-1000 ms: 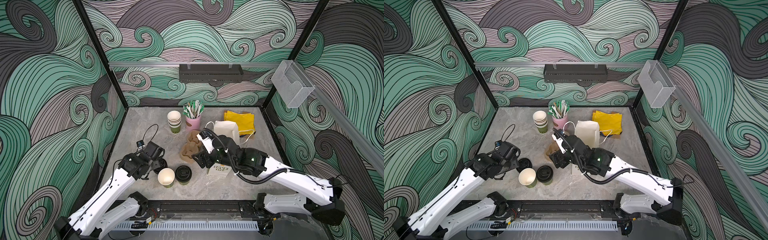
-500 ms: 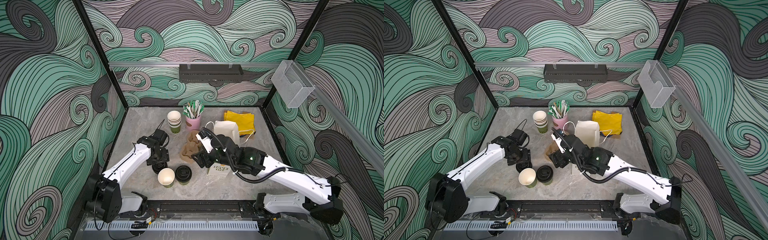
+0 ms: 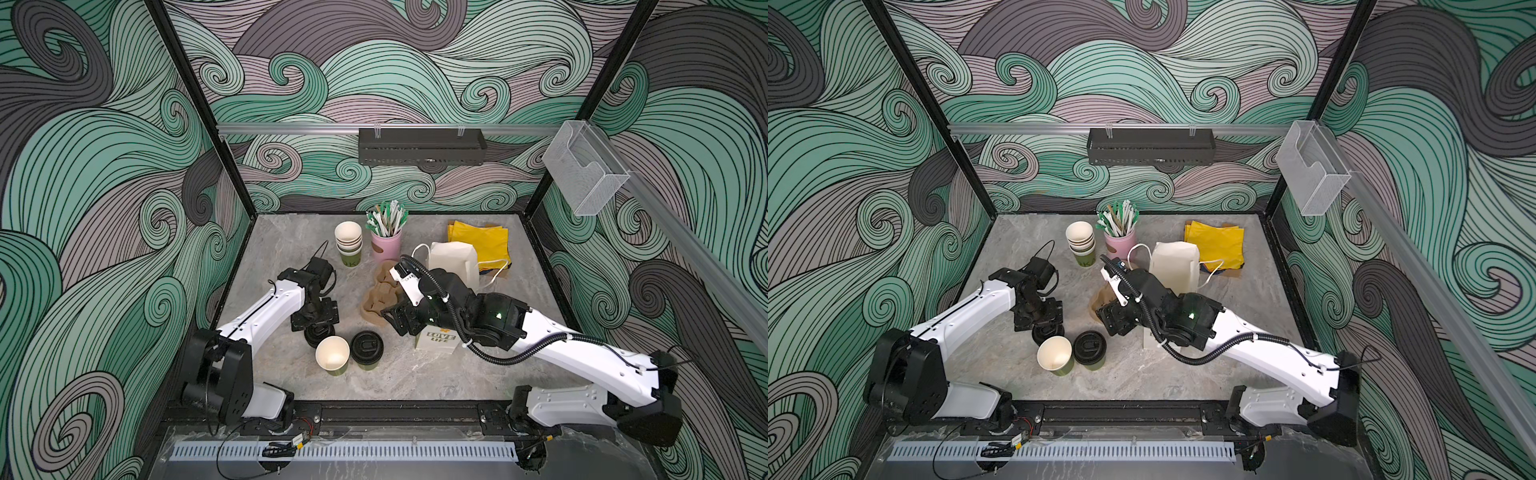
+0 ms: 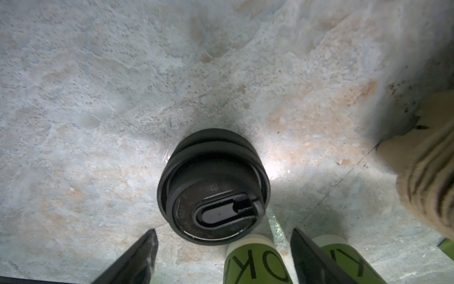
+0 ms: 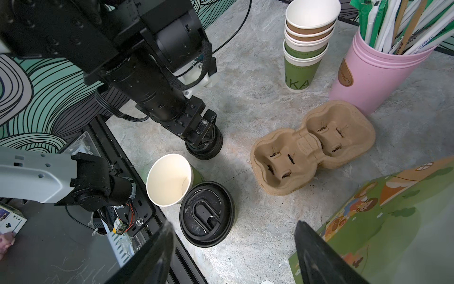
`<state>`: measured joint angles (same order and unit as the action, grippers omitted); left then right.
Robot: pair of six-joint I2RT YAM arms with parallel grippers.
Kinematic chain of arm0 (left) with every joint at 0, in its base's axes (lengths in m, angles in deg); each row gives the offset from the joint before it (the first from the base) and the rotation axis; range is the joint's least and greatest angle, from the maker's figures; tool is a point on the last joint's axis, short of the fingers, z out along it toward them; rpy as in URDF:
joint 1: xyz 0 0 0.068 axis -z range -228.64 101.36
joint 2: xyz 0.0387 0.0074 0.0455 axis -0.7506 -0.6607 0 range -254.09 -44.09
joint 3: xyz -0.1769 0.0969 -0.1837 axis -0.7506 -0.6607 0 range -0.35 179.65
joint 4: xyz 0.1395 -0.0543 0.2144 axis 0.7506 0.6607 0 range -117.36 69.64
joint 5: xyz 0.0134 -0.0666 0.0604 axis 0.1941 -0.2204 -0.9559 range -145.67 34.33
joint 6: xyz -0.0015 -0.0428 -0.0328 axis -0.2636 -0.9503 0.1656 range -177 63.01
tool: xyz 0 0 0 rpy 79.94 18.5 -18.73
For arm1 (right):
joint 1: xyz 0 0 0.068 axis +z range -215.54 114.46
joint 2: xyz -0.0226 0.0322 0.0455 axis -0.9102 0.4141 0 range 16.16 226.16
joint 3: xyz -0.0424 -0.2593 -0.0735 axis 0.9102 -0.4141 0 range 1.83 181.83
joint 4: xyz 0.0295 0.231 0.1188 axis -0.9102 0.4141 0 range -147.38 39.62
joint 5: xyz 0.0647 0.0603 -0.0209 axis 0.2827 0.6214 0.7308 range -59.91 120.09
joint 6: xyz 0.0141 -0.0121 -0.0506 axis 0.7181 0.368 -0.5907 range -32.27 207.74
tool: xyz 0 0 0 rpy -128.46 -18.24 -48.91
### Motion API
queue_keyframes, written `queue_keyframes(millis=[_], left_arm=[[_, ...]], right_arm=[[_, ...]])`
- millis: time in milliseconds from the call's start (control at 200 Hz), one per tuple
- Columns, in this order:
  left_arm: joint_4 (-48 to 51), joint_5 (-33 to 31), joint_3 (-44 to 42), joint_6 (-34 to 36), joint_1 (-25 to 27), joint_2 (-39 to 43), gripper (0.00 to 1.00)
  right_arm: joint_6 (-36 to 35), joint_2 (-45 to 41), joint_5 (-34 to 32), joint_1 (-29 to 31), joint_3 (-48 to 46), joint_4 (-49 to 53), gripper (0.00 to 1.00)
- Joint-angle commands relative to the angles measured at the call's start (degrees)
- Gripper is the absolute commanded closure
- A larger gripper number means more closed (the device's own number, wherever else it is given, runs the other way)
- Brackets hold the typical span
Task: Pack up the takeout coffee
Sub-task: 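Grasp the black lid on the table with the left gripper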
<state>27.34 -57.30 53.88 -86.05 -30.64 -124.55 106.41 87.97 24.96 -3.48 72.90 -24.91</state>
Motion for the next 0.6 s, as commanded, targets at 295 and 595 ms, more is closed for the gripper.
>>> queue_keyframes(millis=[295,595], left_arm=[[-2.31,2.83,-1.20,1.44,-1.67,-2.40,0.07],[-1.96,1.85,-0.51,1.55,-2.20,-5.03,0.10]], right_arm=[[1.04,-0.86,0.32,-0.45,0.13,0.66,0.22],[1.10,-0.79,0.51,-0.49,0.12,0.56,0.22]])
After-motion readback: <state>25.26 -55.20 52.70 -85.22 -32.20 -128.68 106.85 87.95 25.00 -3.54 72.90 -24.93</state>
